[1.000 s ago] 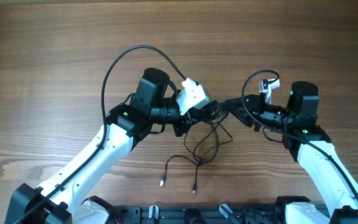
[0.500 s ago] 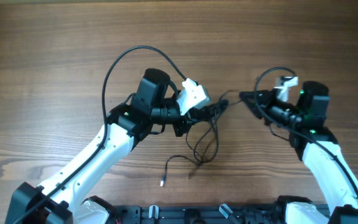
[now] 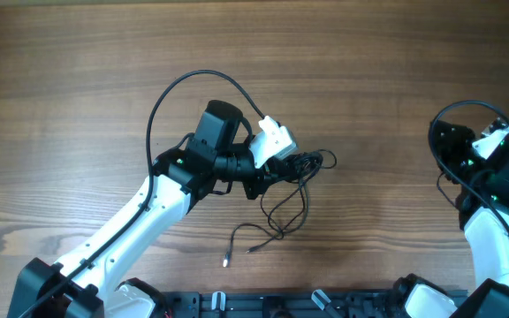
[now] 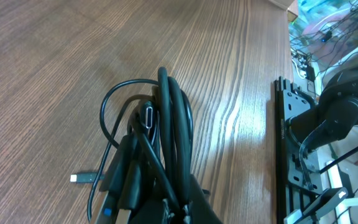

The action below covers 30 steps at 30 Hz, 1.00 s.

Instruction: Untangle cables

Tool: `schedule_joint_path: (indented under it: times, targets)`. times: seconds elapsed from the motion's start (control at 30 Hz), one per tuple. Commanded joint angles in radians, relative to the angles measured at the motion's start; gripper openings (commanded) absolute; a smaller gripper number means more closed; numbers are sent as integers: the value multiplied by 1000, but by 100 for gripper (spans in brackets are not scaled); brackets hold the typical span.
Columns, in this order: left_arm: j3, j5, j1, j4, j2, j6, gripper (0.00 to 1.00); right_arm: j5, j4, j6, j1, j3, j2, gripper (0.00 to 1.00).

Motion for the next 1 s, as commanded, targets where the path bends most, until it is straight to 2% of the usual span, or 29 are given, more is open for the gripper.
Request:
schedule_joint_path:
  times: [0.0, 0.17, 0.23, 0.4, 0.5, 0.57, 0.6, 0.67, 0.8, 0.87, 0.97]
  targets:
    - [7, 27, 3, 32, -9, 21, 4, -322, -79, -116, 33, 4, -4, 52]
    - [7, 27, 3, 86, -9, 20, 4, -358, -330, -117, 163, 4, -4, 52]
    - [7, 27, 3, 90, -9, 20, 4, -358, -371, -128, 230, 3, -4, 50]
    - [7, 27, 3, 89, -9, 20, 4, -295, -327, -47, 372, 3, -4, 49]
    - [7, 27, 3, 89, -9, 20, 4, -258, -286, 9, 427, 3, -4, 43]
    - [7, 27, 3, 90, -9, 19, 4, -229, -289, 9, 449, 3, -4, 43]
    - [7, 28, 3, 94, -9, 2, 4, -208, -294, 0, 461, 3, -4, 47]
    - [7, 28, 3, 135, -9, -161, 4, -163, -293, -23, 489, 3, -4, 59]
    - [7, 27, 6, 208, -9, -495, 4, -127, -251, -32, 515, 3, -4, 74]
    - [7, 27, 13, 213, -9, -615, 4, -127, -190, -37, 515, 3, -4, 81]
    - [7, 44, 24, 214, -9, -709, 4, -127, -109, -36, 515, 3, -4, 85]
